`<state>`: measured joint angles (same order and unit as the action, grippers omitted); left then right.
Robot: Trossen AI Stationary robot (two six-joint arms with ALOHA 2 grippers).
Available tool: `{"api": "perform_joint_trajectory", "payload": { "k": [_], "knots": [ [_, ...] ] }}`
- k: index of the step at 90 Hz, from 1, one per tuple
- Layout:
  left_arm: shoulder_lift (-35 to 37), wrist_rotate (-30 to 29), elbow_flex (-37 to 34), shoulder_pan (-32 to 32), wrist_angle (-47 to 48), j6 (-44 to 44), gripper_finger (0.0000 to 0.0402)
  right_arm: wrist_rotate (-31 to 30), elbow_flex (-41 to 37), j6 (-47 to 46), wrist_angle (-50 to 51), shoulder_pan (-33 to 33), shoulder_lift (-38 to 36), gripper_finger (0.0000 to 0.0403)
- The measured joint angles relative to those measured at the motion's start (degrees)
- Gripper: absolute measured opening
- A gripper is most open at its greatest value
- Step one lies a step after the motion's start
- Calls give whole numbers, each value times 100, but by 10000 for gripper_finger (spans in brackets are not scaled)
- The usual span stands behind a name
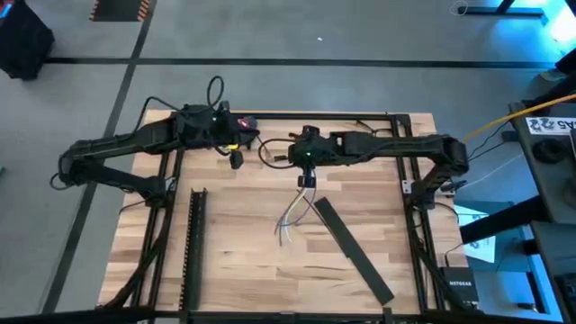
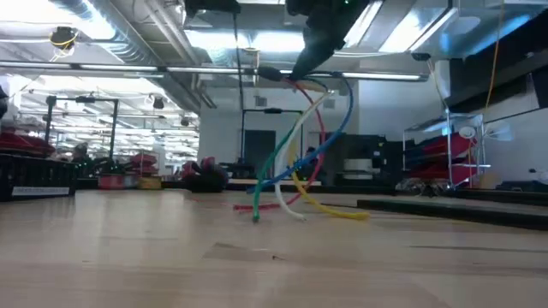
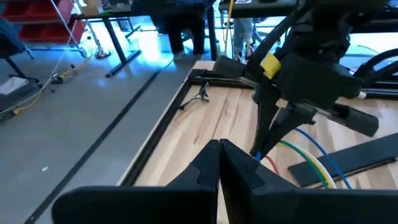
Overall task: Ziptie cables
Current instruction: Wrap the black zip tie loop on the cables
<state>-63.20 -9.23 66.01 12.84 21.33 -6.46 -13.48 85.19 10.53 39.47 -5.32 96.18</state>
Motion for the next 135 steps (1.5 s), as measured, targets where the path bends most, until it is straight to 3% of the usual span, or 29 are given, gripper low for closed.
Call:
{"api": "perform_joint_trajectory", "payload": {
  "k": [25,67,92,115,135],
  "knots": [
    [-2,2,1,-2,-201,-48,0,57,-468,-291,-364,-5,31,1],
    [-16,24,1,-2,-417,-89,0,254,-507,-377,-950,-37,292,1],
    [-442,284,7,-51,-609,-20,0,308,-457,-388,-1360,-33,317,1],
    [-819,294,7,-90,-889,-281,0,789,-470,-527,-1406,-29,506,1],
    [-981,297,-262,-90,-708,-306,0,839,-470,-818,-1607,-35,915,55]
  ]
}}
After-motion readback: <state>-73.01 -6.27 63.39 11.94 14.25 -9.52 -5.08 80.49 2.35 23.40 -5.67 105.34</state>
